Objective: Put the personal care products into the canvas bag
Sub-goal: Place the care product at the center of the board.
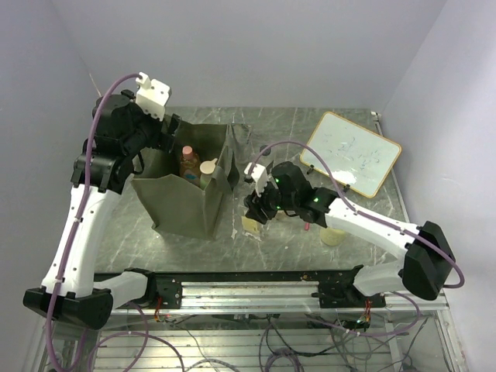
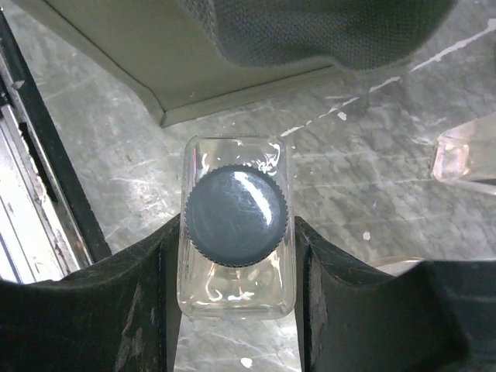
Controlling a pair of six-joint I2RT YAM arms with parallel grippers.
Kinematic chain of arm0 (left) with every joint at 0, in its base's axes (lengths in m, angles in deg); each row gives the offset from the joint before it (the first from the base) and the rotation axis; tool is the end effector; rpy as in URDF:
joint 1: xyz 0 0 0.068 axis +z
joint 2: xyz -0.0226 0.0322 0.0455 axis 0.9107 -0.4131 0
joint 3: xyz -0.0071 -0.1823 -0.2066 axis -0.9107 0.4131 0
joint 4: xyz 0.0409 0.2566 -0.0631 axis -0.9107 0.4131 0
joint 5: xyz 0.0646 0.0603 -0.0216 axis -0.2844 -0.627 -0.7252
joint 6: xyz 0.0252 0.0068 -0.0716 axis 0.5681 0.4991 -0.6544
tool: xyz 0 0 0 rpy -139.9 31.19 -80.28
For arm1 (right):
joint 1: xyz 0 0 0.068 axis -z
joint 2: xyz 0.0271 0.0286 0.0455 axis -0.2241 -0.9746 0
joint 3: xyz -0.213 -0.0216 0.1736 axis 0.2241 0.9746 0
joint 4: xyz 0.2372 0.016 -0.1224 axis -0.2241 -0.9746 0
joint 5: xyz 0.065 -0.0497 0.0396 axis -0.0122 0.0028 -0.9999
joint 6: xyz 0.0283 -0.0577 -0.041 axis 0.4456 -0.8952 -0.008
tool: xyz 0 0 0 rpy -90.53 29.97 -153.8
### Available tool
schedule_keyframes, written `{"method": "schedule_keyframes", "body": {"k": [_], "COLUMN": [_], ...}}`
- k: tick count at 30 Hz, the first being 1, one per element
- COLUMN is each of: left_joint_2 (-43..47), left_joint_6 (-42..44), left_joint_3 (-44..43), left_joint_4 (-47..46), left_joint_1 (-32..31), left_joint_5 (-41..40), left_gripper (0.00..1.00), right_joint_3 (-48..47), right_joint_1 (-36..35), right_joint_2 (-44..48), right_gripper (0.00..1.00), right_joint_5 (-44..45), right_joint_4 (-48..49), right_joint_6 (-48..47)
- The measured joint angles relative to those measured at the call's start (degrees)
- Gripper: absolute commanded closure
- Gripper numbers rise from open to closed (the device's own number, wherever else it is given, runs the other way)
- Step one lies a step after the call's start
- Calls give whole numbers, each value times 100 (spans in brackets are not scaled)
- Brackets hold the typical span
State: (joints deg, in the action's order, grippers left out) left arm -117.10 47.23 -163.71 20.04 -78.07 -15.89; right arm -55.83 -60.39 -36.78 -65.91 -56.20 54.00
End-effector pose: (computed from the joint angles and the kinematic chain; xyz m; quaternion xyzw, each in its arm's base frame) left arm 0.2568 -0.0596 0.4564 0.2149 0.7742 0.0074 0.5953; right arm 0.2067 0.2504 0.2489 -0.4491 0.7709 0.2678 0.3637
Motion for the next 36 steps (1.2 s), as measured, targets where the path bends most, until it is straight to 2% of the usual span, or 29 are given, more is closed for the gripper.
{"method": "schedule_keyframes", "body": {"k": [11,15,19,20,22,28,36], "left_joint_2": [44,96,168,177,186,208,210], "left_joint_6": [20,76,151,160,177,184,197], "left_joint_3": [214,284,411,428,459,459,302], "left_joint_4": [11,37,50,55,79,125,251], "left_joint_1": [181,188,188,188,188,188,160], "left_joint_5": [293,389,446,450,468,522,730], "left_gripper": [0,0,0,0,0,0,0], "right_joint_3": [839,957,1056,1080,1137,1196,973], "right_joint_1": [-74,-74,-68,-68,-68,-68,94], "right_joint_2": [511,592,664,684,737,920,1051], "right_gripper": [99,78,64,51,41,23,14], "right_joint_5": [584,522,293,256,184,-87,-535], "right_joint_4": [942,1049,1086,1095,1110,1152,839], "right_joint_6": [94,35,-103,-125,-170,-227,-501]}}
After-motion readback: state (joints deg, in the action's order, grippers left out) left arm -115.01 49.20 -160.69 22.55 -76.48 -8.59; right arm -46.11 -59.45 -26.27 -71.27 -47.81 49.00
